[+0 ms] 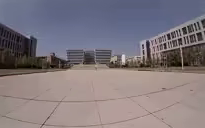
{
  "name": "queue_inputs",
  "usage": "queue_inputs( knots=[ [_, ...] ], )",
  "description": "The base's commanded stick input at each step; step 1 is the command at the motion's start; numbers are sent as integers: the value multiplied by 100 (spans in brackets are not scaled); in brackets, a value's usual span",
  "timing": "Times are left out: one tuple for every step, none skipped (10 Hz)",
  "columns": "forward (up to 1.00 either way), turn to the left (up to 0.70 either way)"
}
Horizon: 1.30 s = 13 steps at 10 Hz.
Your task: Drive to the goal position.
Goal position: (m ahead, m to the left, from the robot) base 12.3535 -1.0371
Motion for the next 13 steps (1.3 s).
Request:
queue_inputs(
  knots=[
    [4,0],
    [4,0],
    [4,0],
    [4,0],
    [4,0],
    [4,0],
    [4,0],
    [4,0],
    [4,0],
    [4,0],
    [4,0],
    [4,0],
    [4,0]
  ],
)
